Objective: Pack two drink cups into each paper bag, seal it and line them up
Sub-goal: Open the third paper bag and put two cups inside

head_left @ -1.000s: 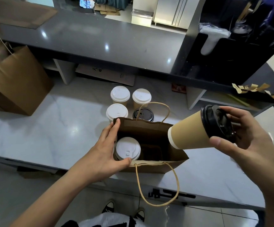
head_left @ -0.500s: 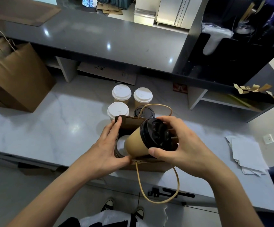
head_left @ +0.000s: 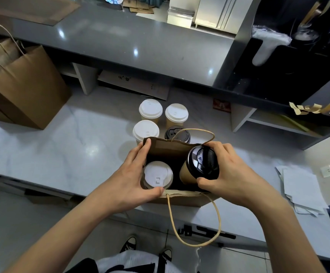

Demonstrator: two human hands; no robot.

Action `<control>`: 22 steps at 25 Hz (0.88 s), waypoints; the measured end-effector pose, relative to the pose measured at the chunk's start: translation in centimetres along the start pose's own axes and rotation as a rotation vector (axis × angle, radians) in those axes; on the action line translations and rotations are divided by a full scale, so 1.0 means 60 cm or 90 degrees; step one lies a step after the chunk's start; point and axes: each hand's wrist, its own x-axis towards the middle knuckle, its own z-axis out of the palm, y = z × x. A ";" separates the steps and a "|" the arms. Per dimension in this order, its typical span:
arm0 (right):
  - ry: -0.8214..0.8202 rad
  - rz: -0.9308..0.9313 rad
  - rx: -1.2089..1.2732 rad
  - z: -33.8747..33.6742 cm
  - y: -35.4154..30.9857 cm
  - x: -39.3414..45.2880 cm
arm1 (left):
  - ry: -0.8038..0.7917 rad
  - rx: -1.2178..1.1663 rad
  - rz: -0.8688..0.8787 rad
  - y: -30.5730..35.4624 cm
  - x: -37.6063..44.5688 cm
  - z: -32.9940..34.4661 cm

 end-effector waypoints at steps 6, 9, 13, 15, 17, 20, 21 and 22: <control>0.019 -0.073 -0.023 0.000 -0.006 0.001 | -0.008 0.005 -0.008 0.002 0.001 -0.003; 0.023 -0.062 -0.001 -0.004 0.001 -0.007 | -0.004 0.008 -0.008 0.001 0.002 -0.004; 0.004 -0.022 -0.027 -0.012 0.018 -0.017 | 0.001 0.011 -0.006 0.000 0.003 -0.003; -0.014 -0.023 -0.072 -0.012 0.018 -0.019 | 0.003 0.010 -0.005 0.000 0.003 -0.002; -0.033 -0.022 -0.109 -0.014 0.011 -0.013 | -0.001 0.014 -0.007 0.001 0.003 -0.001; -0.077 -0.018 -0.168 -0.014 -0.009 0.002 | -0.008 0.009 -0.012 0.002 0.003 -0.002; -0.084 -0.017 -0.198 -0.012 -0.016 0.007 | -0.009 0.007 -0.014 0.002 0.002 -0.002; -0.086 -0.014 -0.227 -0.009 -0.021 0.012 | -0.009 0.005 -0.015 0.002 0.002 -0.003</control>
